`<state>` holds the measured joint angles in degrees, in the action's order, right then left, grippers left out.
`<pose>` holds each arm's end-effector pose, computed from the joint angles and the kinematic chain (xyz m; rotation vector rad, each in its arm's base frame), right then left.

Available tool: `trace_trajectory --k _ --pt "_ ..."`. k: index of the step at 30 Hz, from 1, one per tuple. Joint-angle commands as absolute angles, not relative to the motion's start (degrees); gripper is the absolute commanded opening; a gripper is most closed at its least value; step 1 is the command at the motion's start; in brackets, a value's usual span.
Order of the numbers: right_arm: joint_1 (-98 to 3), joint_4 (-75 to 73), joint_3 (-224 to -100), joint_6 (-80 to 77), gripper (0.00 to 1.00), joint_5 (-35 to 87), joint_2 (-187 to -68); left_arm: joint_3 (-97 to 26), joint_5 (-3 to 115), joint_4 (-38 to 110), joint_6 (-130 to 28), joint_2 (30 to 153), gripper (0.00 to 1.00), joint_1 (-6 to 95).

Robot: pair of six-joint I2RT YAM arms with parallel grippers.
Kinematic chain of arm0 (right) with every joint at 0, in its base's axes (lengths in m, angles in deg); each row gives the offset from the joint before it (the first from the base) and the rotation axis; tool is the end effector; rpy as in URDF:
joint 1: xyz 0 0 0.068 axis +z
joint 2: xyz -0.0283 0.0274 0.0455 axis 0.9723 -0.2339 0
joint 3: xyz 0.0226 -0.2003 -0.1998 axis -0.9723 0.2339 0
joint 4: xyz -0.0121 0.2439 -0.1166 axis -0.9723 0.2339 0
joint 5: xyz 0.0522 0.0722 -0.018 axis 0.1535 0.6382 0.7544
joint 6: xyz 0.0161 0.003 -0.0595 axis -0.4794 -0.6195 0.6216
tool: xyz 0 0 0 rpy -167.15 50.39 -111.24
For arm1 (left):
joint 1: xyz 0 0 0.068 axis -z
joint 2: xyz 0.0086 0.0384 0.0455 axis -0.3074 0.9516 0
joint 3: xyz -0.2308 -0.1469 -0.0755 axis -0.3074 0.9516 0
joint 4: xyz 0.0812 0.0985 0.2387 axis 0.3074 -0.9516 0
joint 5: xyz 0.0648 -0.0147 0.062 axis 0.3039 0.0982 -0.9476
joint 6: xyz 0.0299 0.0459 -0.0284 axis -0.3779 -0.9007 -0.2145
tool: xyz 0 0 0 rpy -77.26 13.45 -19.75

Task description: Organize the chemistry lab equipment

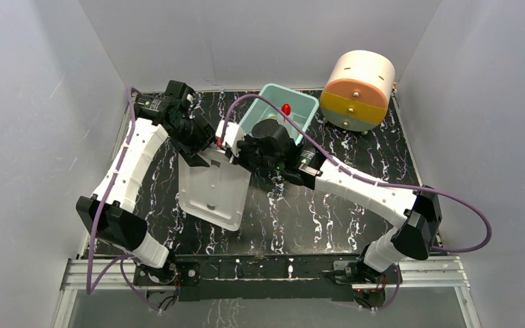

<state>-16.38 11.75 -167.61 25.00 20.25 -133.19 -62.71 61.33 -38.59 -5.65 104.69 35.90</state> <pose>0.1872 0.3280 0.3867 -1.2487 1.4620 0.5017 0.2912 -0.1061 0.3891 -0.8496 2.6814 -0.6906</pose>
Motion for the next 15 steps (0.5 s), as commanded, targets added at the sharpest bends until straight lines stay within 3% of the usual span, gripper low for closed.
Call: trace_trajectory --k 1,5,9,15 --pt "-15.1 8.2 -171.0 28.5 0.11 20.2 -131.7 -62.4 62.5 -39.8 -8.0 105.2 0.55 35.5" --pt "-15.0 9.3 -171.8 28.8 0.18 19.5 -132.3 -62.4 62.6 -39.8 -8.9 105.8 0.31 35.6" --pt "-15.0 12.1 -173.3 27.5 0.35 19.8 -133.2 -62.0 62.2 -39.6 -9.2 105.6 0.15 35.6" --pt "-15.0 17.7 -177.2 23.7 0.61 23.4 -134.5 -61.2 61.9 -40.0 -9.1 104.3 0.08 35.6"
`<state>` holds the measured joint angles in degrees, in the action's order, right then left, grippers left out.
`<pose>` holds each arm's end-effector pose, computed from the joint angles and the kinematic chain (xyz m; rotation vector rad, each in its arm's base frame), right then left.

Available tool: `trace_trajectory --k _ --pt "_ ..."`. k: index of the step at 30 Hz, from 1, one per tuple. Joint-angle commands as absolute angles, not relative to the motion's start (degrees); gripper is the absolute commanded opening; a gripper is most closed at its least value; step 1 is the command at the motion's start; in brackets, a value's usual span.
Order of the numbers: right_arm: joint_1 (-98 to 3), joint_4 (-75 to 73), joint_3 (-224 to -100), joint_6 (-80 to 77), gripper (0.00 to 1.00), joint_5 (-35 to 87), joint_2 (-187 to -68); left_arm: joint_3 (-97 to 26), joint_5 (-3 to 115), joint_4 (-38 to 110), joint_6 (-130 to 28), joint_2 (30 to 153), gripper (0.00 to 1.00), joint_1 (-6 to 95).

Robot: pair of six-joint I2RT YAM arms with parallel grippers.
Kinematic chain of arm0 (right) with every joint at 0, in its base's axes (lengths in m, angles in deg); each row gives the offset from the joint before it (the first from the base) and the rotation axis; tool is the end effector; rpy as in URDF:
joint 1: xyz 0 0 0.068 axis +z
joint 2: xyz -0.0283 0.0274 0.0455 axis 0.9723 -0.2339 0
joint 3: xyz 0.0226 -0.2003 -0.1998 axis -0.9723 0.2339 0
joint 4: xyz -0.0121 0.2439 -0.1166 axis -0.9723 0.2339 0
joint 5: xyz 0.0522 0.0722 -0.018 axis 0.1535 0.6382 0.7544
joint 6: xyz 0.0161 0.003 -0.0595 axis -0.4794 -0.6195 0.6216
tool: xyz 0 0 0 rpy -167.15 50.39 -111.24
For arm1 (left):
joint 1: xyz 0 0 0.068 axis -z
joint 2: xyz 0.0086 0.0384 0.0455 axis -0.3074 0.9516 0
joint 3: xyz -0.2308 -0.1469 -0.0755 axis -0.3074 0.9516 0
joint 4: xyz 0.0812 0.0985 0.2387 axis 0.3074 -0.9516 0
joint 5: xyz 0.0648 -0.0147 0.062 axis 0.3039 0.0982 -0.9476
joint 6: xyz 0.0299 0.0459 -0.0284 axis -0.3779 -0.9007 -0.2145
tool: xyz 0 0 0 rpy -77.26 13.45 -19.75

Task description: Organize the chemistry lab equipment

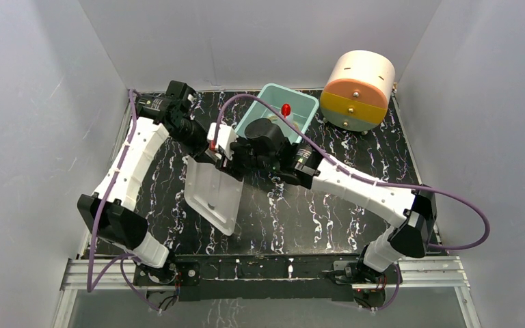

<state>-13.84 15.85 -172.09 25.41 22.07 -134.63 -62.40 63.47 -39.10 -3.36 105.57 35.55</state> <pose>0.1729 0.3400 0.3986 -1.3190 1.4339 0.5516 0.2942 -0.1069 0.3829 -0.9197 2.7090 -0.7232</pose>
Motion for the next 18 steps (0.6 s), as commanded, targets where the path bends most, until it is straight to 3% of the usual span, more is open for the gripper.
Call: trace_trajectory --k 1,10,18 --pt "-15.1 18.0 -177.7 22.9 0.64 23.8 -134.6 -61.3 61.9 -40.2 -9.1 104.0 0.08 35.6" --pt "-15.9 11.0 -179.4 10.9 0.75 26.7 -131.8 -63.0 62.0 -46.2 -8.6 99.3 0.09 35.5" --pt "-16.8 4.6 -175.8 3.9 0.76 19.1 -129.8 -64.2 66.8 -44.9 -7.7 96.0 0.09 35.4"
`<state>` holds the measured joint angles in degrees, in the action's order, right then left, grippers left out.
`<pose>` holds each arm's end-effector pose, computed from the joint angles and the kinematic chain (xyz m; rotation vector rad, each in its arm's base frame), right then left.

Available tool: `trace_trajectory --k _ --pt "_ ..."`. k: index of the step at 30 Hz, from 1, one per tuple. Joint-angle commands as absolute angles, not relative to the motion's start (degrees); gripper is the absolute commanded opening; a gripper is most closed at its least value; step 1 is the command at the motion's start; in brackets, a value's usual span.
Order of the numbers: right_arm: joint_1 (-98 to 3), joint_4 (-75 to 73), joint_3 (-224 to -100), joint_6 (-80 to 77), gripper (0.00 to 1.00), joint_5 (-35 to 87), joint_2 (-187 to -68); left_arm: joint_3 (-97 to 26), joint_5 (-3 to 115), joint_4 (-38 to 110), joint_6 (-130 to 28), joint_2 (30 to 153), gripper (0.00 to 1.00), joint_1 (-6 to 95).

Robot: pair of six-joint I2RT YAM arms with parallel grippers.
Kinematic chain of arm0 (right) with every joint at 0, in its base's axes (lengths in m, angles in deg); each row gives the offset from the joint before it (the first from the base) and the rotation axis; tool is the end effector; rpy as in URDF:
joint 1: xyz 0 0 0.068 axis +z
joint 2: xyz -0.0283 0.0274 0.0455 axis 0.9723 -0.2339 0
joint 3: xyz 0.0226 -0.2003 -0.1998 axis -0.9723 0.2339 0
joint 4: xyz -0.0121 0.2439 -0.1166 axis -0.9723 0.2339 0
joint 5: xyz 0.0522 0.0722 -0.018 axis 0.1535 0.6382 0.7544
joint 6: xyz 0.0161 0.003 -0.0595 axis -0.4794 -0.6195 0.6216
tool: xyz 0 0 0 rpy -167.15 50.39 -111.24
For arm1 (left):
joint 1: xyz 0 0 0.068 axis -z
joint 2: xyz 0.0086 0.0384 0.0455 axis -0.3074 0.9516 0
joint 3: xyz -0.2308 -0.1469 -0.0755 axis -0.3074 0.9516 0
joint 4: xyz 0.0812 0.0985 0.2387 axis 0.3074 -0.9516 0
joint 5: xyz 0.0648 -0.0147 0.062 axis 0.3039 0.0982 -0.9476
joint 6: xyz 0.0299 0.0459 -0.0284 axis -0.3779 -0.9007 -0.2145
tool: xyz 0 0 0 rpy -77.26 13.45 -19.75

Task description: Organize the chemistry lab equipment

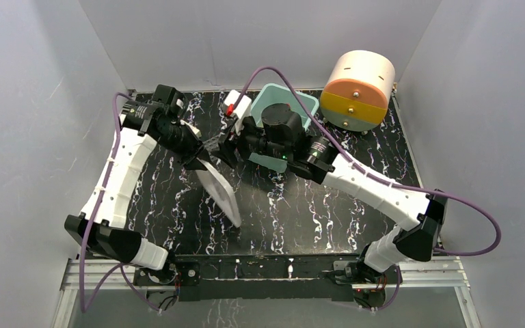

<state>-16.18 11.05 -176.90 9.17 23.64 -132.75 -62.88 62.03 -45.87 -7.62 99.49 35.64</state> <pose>0.1801 0.3238 0.4512 -0.9997 1.4669 0.7956 0.2540 -0.0933 0.4077 -0.8196 2.7212 -0.6753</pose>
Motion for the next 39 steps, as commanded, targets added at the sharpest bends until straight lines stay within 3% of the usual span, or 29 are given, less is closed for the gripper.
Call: trace_trajectory --k 1,12,20,34,39 --pt "-16.9 4.7 -175.6 3.4 0.76 17.7 -129.7 -63.6 67.8 -43.9 -7.5 95.4 0.09 35.5" --pt "-18.4 3.7 -170.8 0.1 0.76 13.8 -127.1 -57.0 68.0 -42.5 -8.9 92.9 0.00 35.5" --pt "-20.8 5.0 -170.0 -5.7 0.76 10.5 -126.5 -68.7 63.5 -46.2 -14.3 95.2 0.00 35.5" --pt "-29.9 4.3 -168.5 -17.0 0.74 10.3 -124.0 -83.1 50.2 -39.6 -19.7 91.6 0.00 35.5" --pt "-30.9 3.9 -168.3 -17.9 0.74 9.4 -123.6 -82.8 49.1 -31.6 -19.9 89.1 0.00 35.5"
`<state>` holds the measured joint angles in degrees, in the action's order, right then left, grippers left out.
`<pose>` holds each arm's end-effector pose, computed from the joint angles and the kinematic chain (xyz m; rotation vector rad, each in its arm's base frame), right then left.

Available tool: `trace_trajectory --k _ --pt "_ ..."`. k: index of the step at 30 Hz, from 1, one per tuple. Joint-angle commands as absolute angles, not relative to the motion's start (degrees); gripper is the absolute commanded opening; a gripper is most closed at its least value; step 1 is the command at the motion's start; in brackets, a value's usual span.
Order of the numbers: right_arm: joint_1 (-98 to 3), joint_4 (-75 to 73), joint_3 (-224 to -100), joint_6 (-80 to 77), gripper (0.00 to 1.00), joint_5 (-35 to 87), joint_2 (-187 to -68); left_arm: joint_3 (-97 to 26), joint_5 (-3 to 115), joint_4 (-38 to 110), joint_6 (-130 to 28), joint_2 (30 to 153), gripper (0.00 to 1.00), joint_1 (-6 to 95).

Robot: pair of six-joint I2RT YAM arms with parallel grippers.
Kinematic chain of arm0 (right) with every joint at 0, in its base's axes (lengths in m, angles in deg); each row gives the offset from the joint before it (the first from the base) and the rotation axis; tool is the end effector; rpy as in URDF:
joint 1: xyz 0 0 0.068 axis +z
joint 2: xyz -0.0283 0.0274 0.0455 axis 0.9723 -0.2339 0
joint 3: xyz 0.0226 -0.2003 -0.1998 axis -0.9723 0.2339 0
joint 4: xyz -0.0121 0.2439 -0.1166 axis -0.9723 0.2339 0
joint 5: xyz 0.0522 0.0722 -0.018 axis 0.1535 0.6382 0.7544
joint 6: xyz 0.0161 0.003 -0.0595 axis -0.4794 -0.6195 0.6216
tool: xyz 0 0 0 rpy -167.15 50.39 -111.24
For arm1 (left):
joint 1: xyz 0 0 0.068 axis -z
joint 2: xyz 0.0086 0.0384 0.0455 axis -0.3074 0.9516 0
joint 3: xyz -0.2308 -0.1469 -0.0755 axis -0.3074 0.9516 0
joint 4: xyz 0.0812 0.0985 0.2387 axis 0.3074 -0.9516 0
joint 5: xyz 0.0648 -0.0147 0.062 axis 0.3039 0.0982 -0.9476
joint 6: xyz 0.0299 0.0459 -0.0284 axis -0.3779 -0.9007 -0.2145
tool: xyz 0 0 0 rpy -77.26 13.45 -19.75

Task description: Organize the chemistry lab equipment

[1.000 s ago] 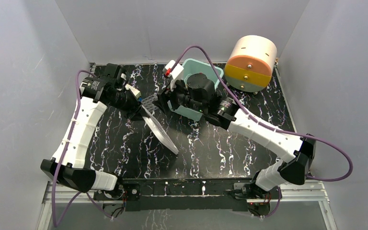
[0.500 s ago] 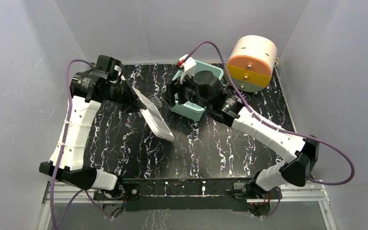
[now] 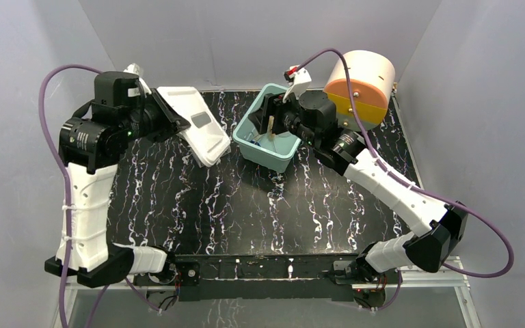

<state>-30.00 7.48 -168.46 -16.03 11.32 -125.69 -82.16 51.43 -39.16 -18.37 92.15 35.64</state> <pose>0.2378 0.2417 0.4455 -0.2789 1.7082 0.7775 0.1948 -0.0655 0.5362 -0.4545 2.1360 -0.6977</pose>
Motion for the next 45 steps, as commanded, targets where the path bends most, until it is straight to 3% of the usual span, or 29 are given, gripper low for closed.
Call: trace_trajectory --k 1,10,16,31,45 --pt "-31.1 4.0 -168.3 -18.2 0.74 9.2 -123.5 -81.5 49.2 -29.0 -19.5 88.2 0.00 35.5" --pt "-38.9 9.9 -170.2 -26.2 0.74 15.7 -124.7 -62.5 52.2 -0.9 -14.4 82.1 0.00 35.5" --pt "-43.3 12.1 -169.8 -30.0 0.72 18.4 -124.5 -55.3 56.8 18.8 -8.8 86.1 0.00 35.5" --pt "-49.8 15.3 -166.2 -30.4 0.71 15.0 -120.0 -51.6 66.5 41.3 4.6 103.3 0.00 36.3" --pt "-53.5 17.1 -164.0 -29.5 0.71 19.8 -121.3 -45.0 52.6 46.1 8.4 107.4 0.00 45.2"
